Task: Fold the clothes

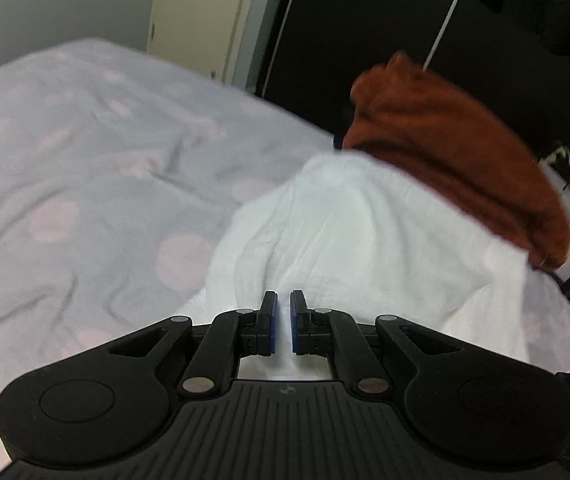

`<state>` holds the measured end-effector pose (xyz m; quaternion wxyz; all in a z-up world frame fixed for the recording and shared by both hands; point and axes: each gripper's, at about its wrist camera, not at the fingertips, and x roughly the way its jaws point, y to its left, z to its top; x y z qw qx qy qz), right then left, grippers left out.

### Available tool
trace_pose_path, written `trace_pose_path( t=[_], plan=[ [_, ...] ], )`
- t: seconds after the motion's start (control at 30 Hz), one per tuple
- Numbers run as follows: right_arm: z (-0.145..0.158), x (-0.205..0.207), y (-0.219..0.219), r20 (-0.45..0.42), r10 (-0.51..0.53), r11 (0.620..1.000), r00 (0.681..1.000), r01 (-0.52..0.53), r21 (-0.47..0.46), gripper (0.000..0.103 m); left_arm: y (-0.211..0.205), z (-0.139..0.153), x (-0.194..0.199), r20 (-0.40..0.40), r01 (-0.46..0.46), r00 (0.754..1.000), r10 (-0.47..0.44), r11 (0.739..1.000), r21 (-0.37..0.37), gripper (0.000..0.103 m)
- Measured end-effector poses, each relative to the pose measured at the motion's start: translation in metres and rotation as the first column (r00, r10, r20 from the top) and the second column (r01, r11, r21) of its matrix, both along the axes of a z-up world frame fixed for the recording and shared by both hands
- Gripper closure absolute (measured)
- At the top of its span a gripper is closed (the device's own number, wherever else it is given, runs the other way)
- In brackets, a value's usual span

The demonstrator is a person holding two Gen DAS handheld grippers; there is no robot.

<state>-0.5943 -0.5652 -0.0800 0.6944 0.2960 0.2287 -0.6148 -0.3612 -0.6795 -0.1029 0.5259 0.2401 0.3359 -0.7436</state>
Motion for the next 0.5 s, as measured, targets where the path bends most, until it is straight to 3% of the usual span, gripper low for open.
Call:
trace_pose_path(
  t=[0.03,0.2,0.23,0.3,0.4,0.5],
  plan=[
    [0.007,-0.004,0.003,0.007,-0.007,1.000,1.000,0.008,-0.011,0.025,0.006,0.008,0.002,-0.002,-0.007,1.000,0.007,1.000,-0.017,0.098],
    [0.046,-0.019,0.020,0.036,-0.067,0.993,0.997,0.070,-0.096,0.016,0.041,0.058,-0.004,0.023,-0.034,0.999,0.038,0.988,-0.152,0.075],
    [0.055,-0.023,0.023,0.047,-0.079,0.990,0.996,0.084,-0.115,0.013,0.048,0.068,-0.006,0.028,-0.039,0.999,0.045,0.982,-0.185,0.071],
    [0.071,-0.029,0.031,0.070,-0.109,0.982,0.992,0.118,-0.149,0.013,0.065,0.086,-0.012,0.032,-0.061,0.997,0.072,0.964,-0.258,0.050],
    [0.094,-0.039,0.045,0.102,-0.166,0.964,0.981,0.183,-0.192,0.012,0.091,0.110,-0.023,0.052,-0.065,0.995,0.090,0.931,-0.359,0.039],
    [0.110,-0.044,0.060,0.111,-0.167,0.958,0.980,0.188,-0.219,0.009,0.115,0.128,-0.035,0.071,-0.071,0.992,0.107,0.916,-0.394,0.028]
  ],
)
